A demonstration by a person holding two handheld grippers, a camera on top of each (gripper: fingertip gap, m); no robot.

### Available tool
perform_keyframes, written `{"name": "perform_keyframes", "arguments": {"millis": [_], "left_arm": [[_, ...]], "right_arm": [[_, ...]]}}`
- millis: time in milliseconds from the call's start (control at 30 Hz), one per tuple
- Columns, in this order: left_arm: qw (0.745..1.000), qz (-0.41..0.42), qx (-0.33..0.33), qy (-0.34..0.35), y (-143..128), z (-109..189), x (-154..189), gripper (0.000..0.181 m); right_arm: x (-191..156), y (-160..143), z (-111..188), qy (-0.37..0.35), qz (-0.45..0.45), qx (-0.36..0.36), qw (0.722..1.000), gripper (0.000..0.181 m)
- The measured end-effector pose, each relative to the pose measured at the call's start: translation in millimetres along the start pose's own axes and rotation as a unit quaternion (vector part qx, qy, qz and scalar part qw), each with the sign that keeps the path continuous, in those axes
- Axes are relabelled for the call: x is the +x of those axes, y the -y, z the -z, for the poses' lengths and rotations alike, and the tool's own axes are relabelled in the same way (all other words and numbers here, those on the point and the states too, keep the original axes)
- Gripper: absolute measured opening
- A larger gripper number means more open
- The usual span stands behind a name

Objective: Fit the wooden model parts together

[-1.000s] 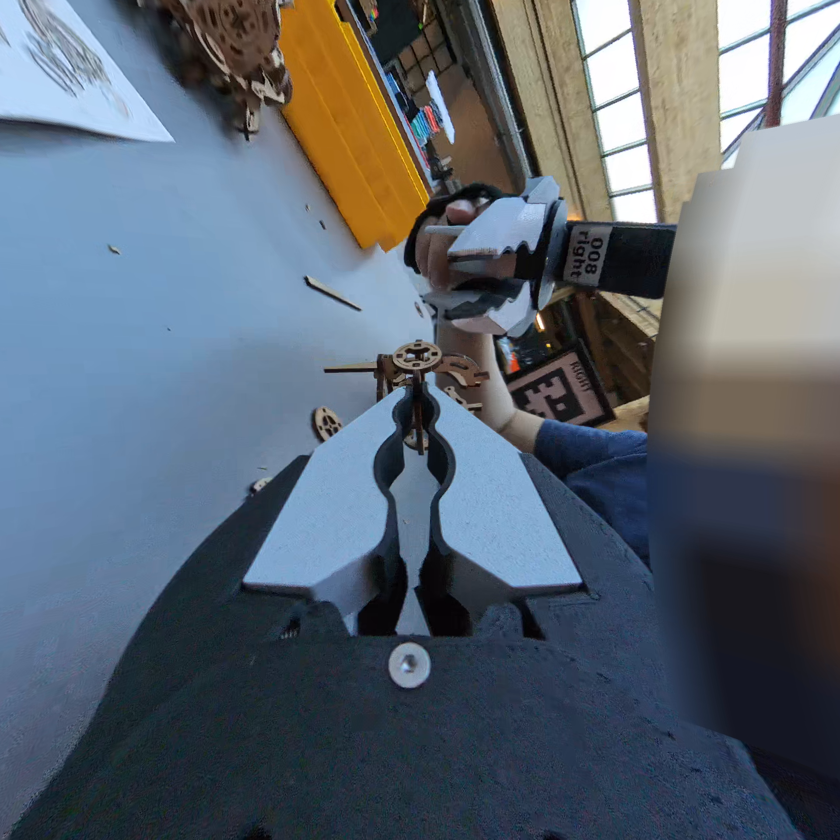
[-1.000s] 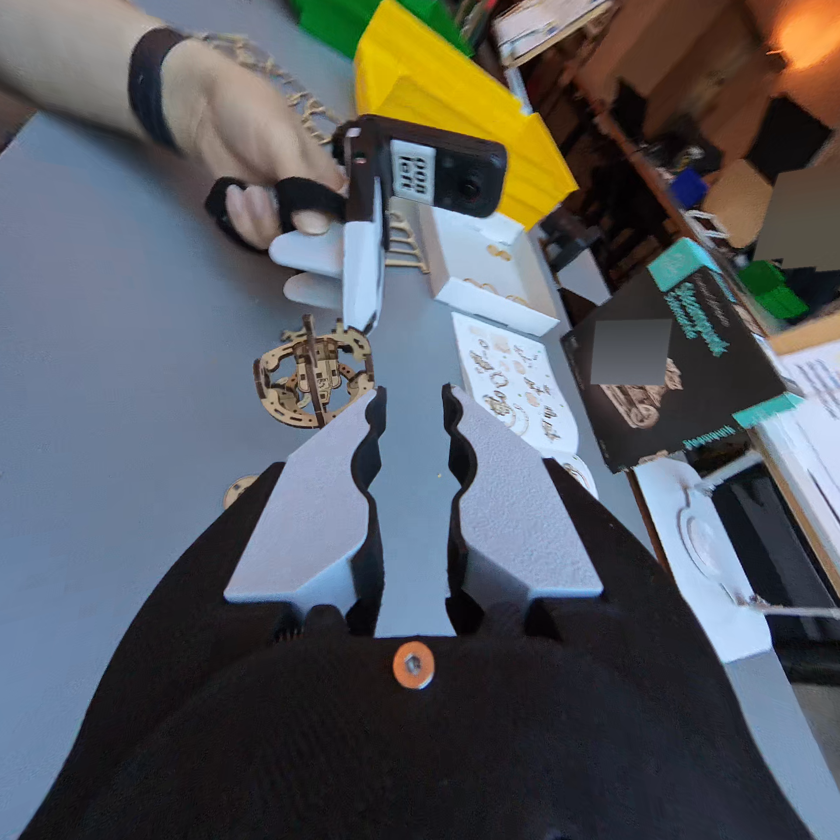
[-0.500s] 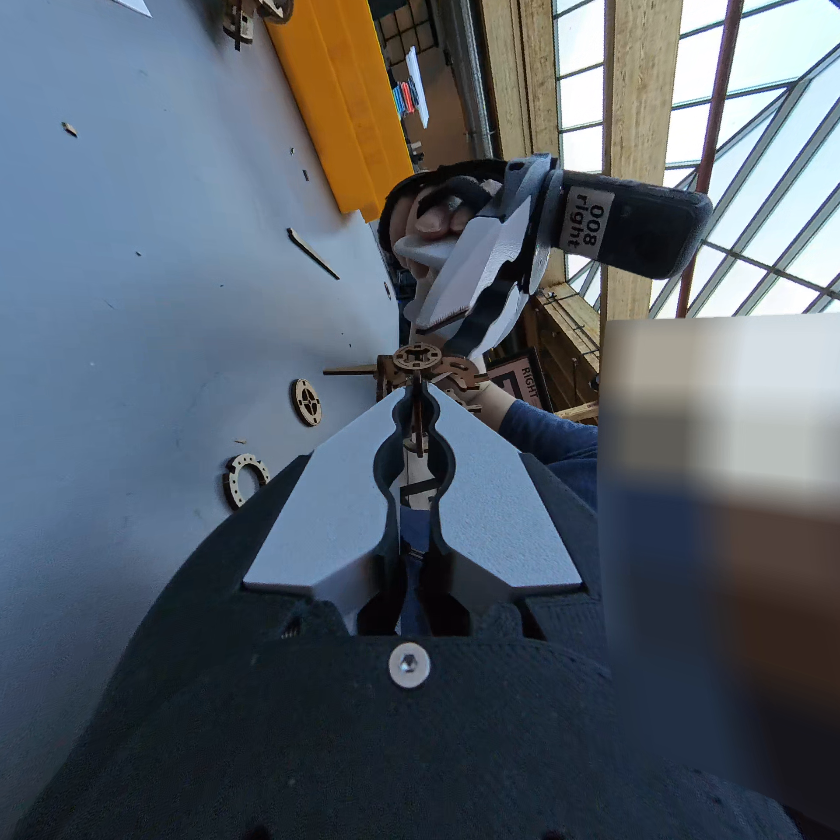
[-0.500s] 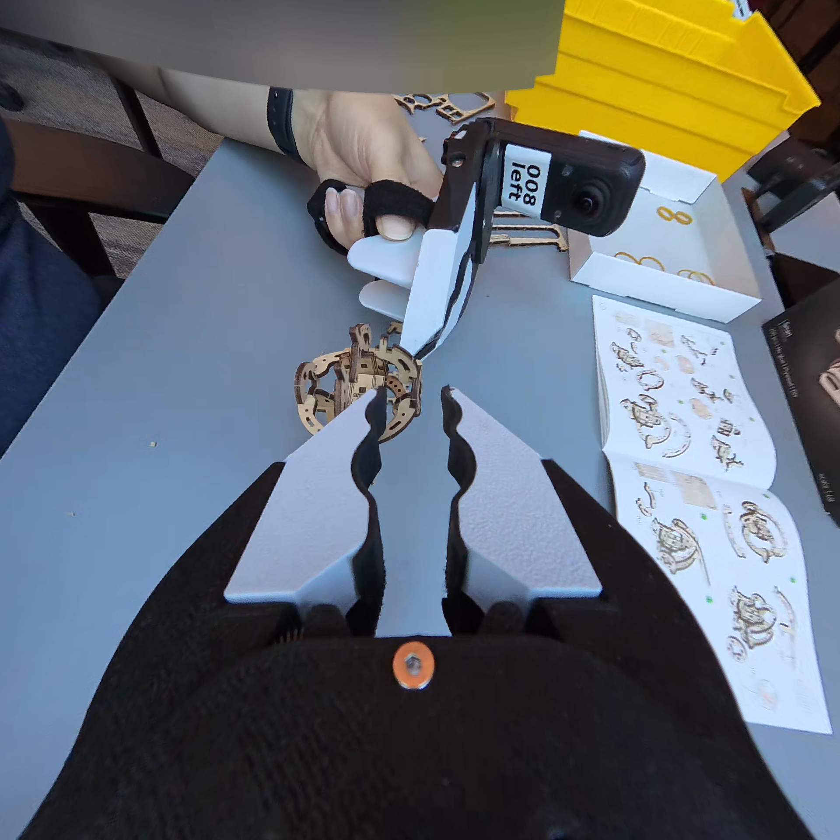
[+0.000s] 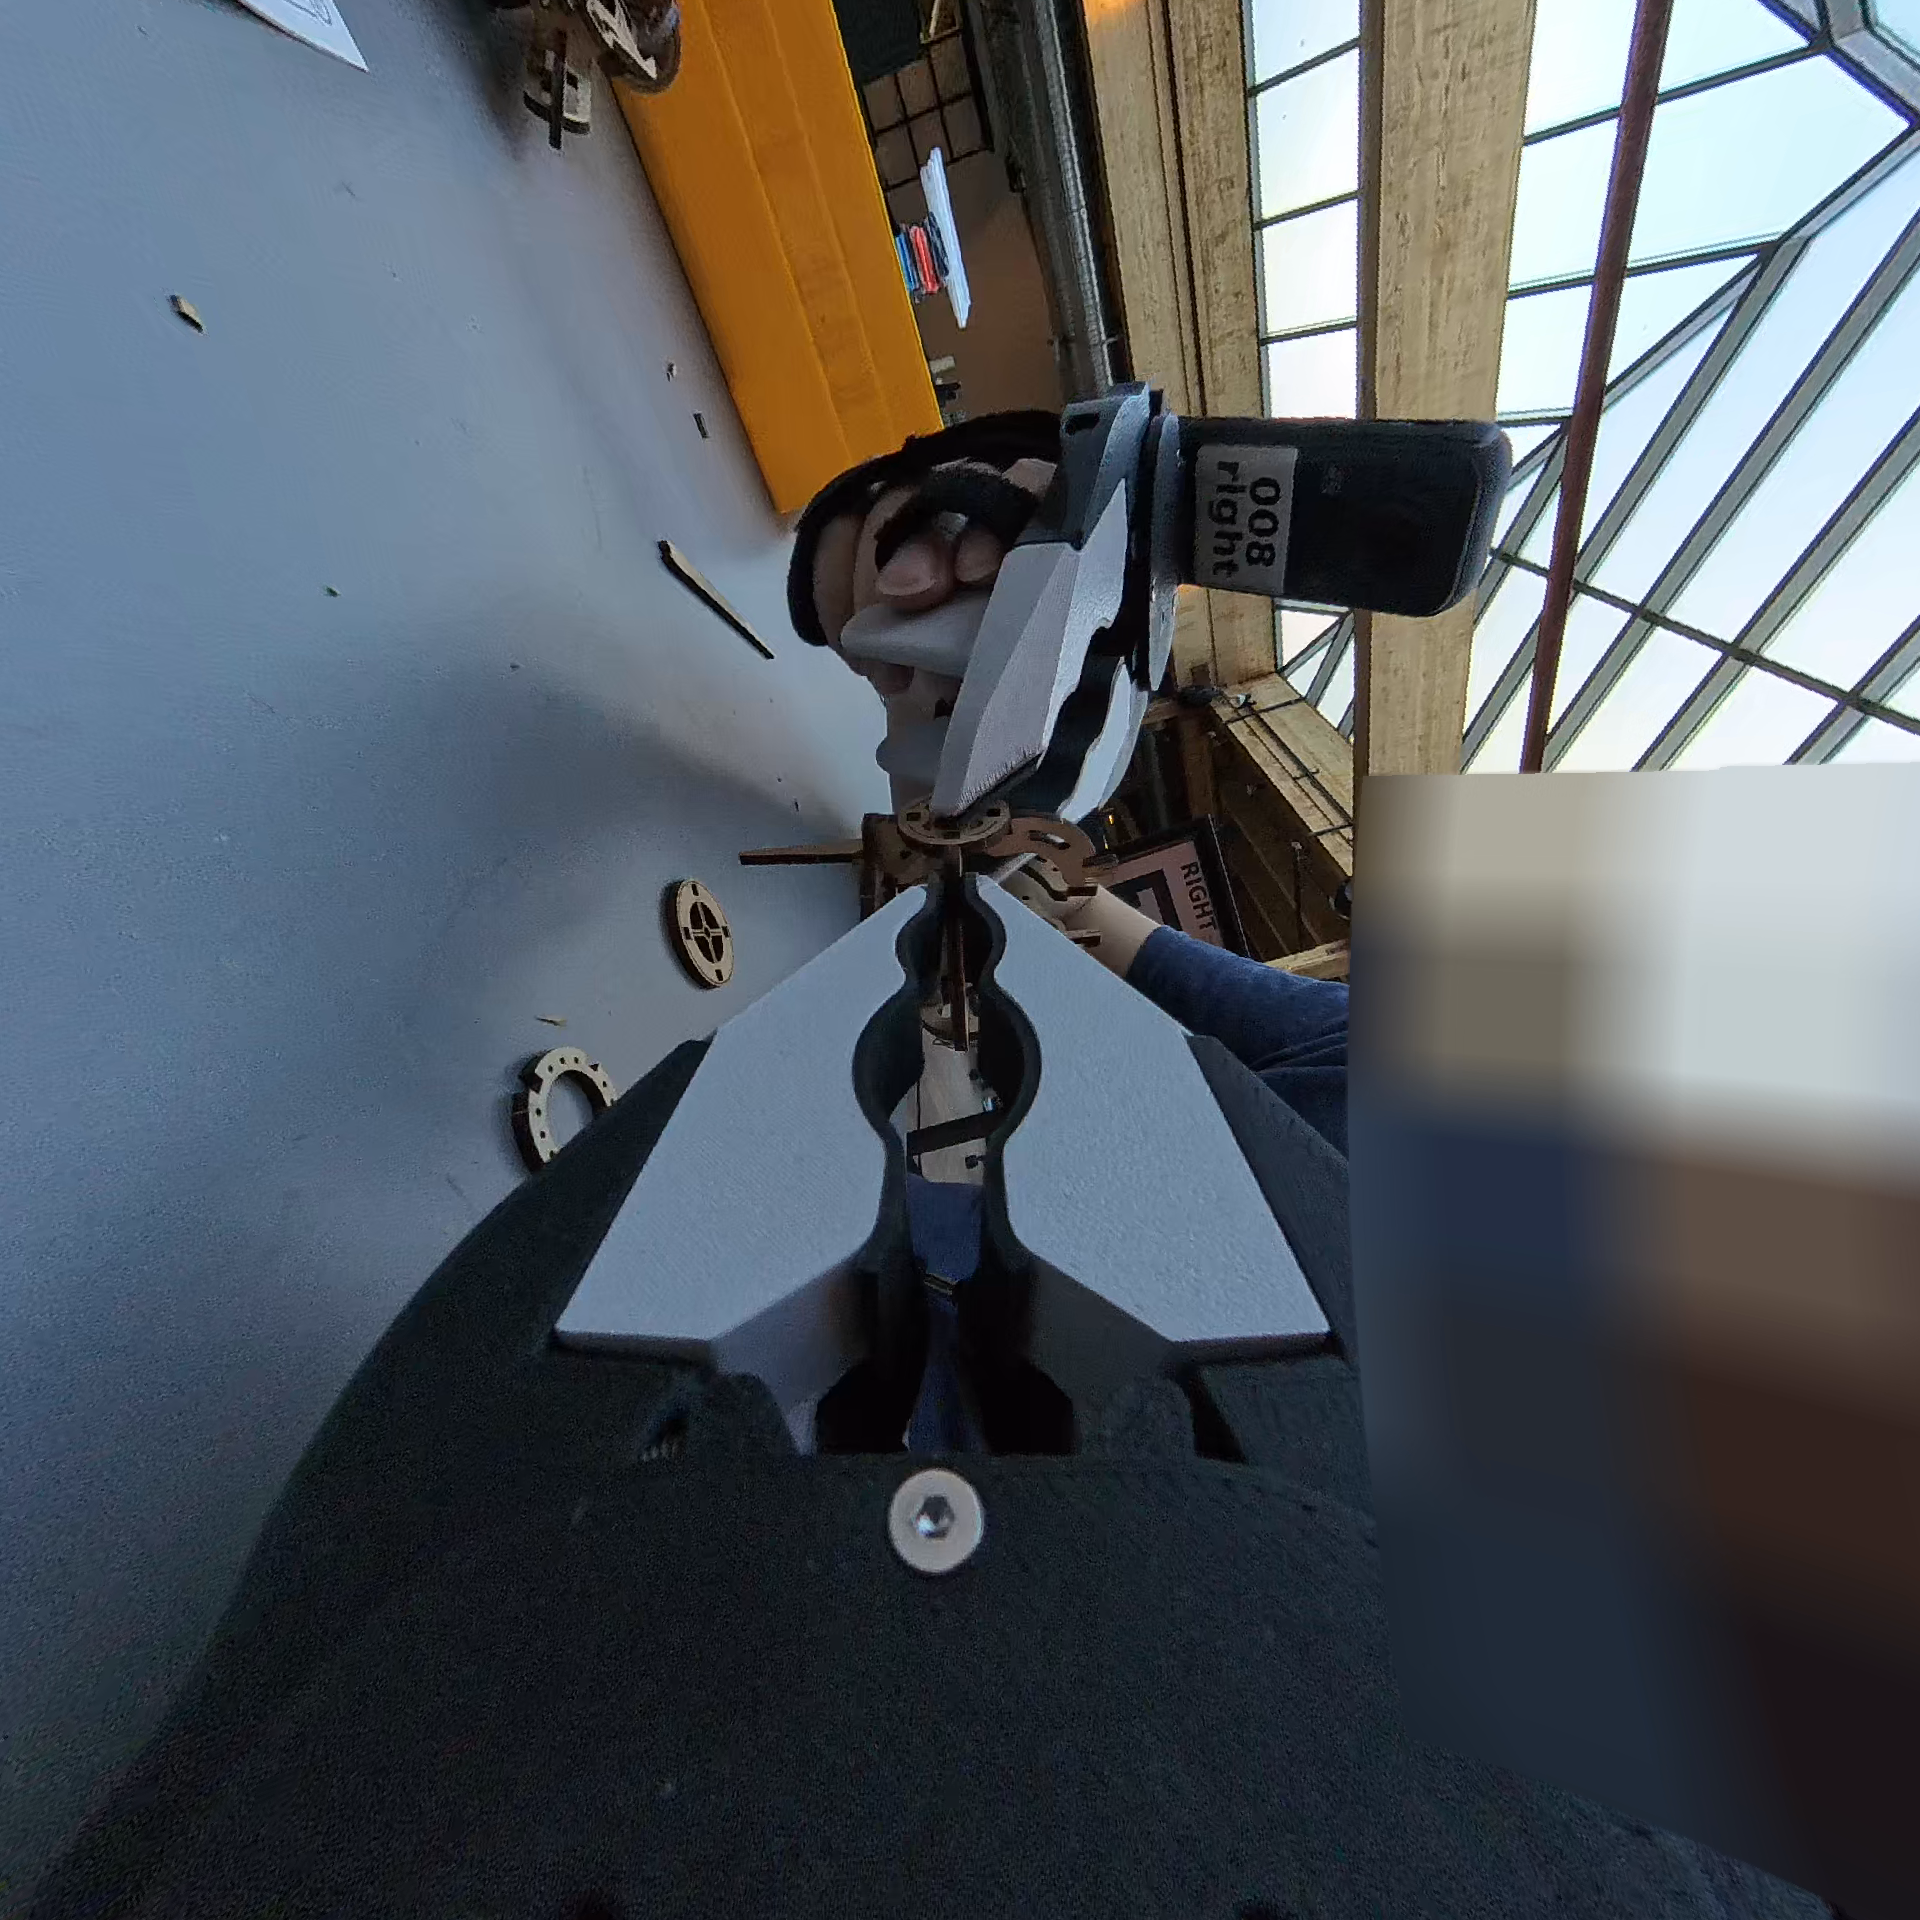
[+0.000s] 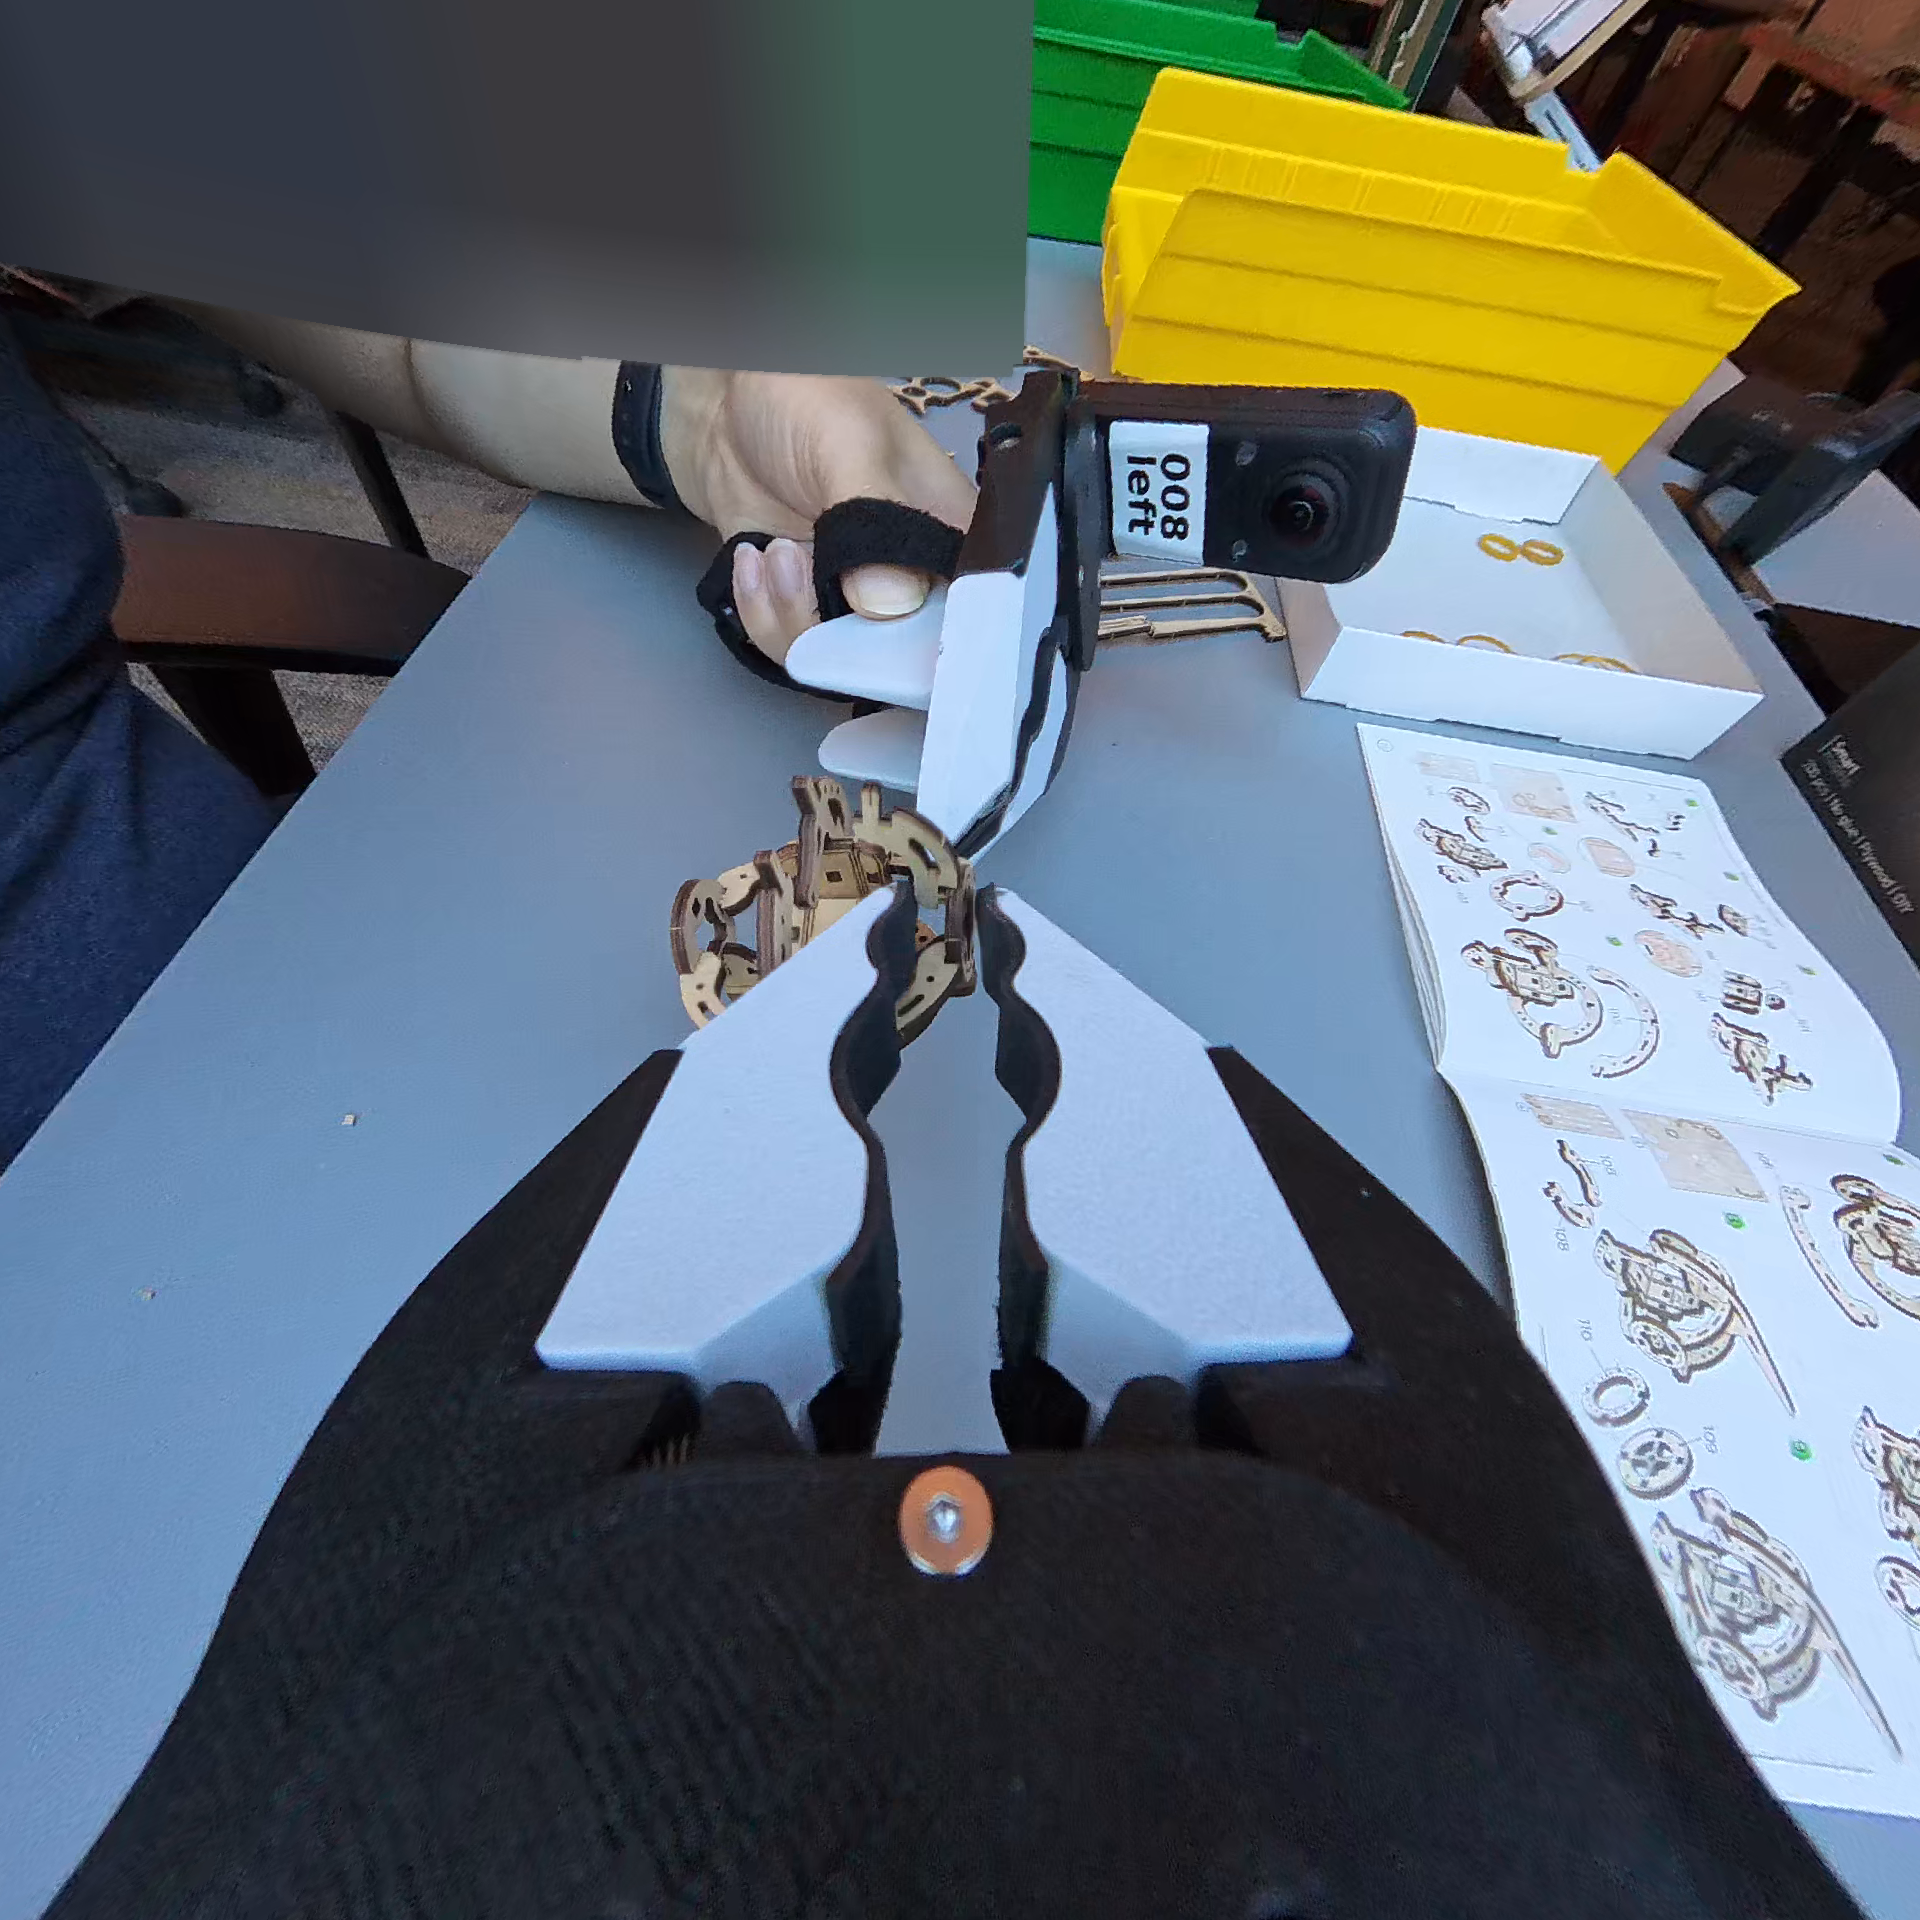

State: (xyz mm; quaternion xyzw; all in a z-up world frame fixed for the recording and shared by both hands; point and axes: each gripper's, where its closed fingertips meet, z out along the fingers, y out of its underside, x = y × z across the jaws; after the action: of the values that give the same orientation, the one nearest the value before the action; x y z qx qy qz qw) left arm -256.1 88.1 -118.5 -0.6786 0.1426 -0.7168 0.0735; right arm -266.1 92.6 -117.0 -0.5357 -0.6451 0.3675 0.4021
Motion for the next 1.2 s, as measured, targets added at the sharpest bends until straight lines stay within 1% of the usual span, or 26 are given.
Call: {"name": "perform_keyframes", "arguments": {"millis": [33,200,367,667,800,933,1000,1100,1200], "left_arm": [[1.0,-0.001,0.001,0.0,0,0,0,0.0],[1.0,-0.004,0.011,0.001,3,1,0,0.0],[1.0,-0.001,0.015,-0.002,4,1,1,0.0],[1.0,-0.003,0.016,-0.004,3,-1,1,0.0],[1.0,-0.008,0.02,-0.002,5,0,1,0.0],[0.999,-0.007,0.029,-0.012,7,0,5,0.0],[0.999,-0.007,0.032,-0.013,8,1,5,0.0],[0.999,-0.004,0.037,-0.018,10,1,5,0.0],[0.999,-0.003,0.041,-0.021,11,2,6,0.0]], "right_arm": [[0,0,0,-0.003,-0.001,0.003,1.0,0.009],[3,1,0,-0.015,-0.024,0.017,0.999,0.008],[4,0,1,-0.024,-0.022,0.029,0.999,0.007],[2,-1,2,-0.027,0.014,0.036,0.999,0.005],[3,1,2,-0.044,0.039,0.046,0.997,0.006],[2,10,7,-0.028,0.001,0.093,0.995,0.011],[6,10,9,-0.038,-0.01,0.1,0.994,0.009],[7,11,9,-0.049,-0.002,0.101,0.994,0.008],[11,11,9,-0.054,-0.015,0.101,0.993,0.012]]}}
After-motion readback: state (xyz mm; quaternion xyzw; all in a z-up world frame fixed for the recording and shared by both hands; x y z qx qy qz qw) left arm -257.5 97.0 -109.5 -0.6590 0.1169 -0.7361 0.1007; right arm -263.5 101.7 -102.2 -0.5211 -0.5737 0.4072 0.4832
